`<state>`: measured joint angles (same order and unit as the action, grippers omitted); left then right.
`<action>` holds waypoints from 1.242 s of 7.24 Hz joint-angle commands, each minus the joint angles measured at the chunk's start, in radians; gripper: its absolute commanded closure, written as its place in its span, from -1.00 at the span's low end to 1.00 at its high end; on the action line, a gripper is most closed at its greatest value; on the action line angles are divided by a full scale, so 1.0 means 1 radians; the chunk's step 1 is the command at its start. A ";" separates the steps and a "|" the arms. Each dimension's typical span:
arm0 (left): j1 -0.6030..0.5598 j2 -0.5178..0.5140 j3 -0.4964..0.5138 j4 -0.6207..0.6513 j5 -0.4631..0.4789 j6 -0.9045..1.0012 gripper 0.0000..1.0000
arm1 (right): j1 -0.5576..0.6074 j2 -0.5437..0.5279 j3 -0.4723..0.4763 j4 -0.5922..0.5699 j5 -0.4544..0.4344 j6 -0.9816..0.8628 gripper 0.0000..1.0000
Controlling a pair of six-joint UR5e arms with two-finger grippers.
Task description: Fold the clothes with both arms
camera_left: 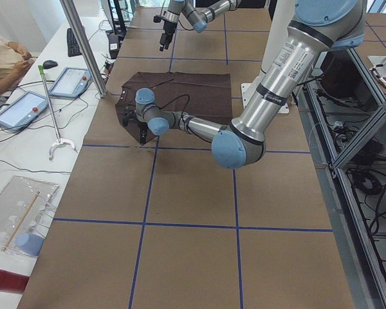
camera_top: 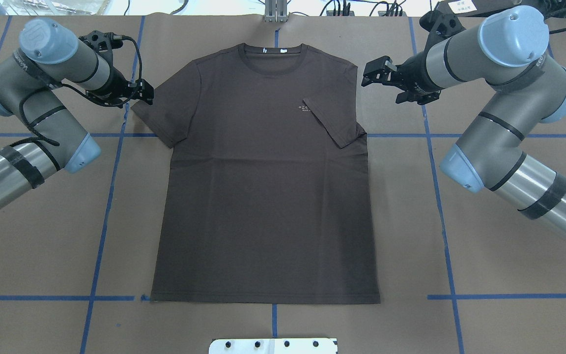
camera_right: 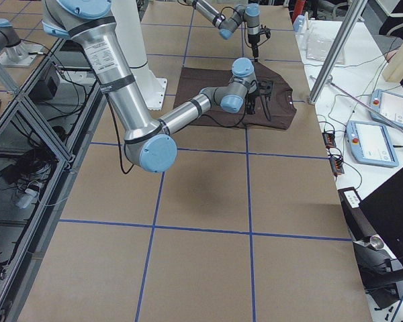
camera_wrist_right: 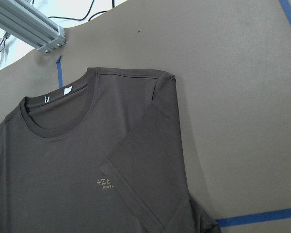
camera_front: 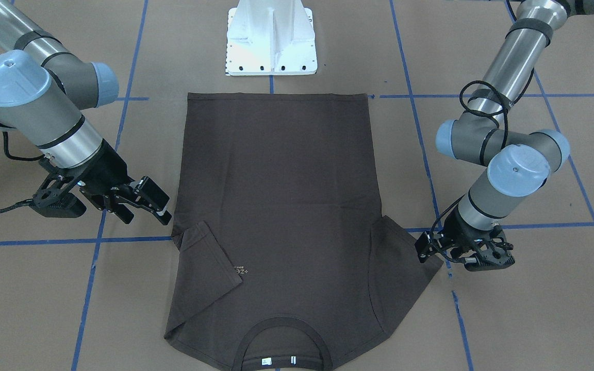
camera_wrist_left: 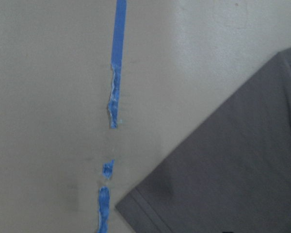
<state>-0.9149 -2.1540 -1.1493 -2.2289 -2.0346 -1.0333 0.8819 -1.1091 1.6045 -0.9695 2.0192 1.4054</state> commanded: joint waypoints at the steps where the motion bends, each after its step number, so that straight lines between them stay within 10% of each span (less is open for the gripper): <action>1: 0.005 -0.007 0.020 -0.015 0.008 0.001 -0.48 | 0.000 -0.008 0.003 0.000 -0.016 0.000 -1.00; 4: 0.019 0.000 0.036 -0.015 0.008 0.010 -0.31 | -0.012 -0.008 -0.009 0.000 -0.036 -0.002 -1.00; 6: 0.018 -0.007 0.034 -0.015 0.008 0.009 0.99 | -0.023 -0.008 -0.008 0.000 -0.059 0.000 -1.00; 9: 0.018 -0.010 -0.022 -0.005 0.001 -0.004 1.00 | -0.053 -0.020 -0.009 0.002 -0.123 0.003 -1.00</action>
<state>-0.8968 -2.1625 -1.1332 -2.2433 -2.0299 -1.0298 0.8430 -1.1200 1.5942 -0.9691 1.9280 1.4051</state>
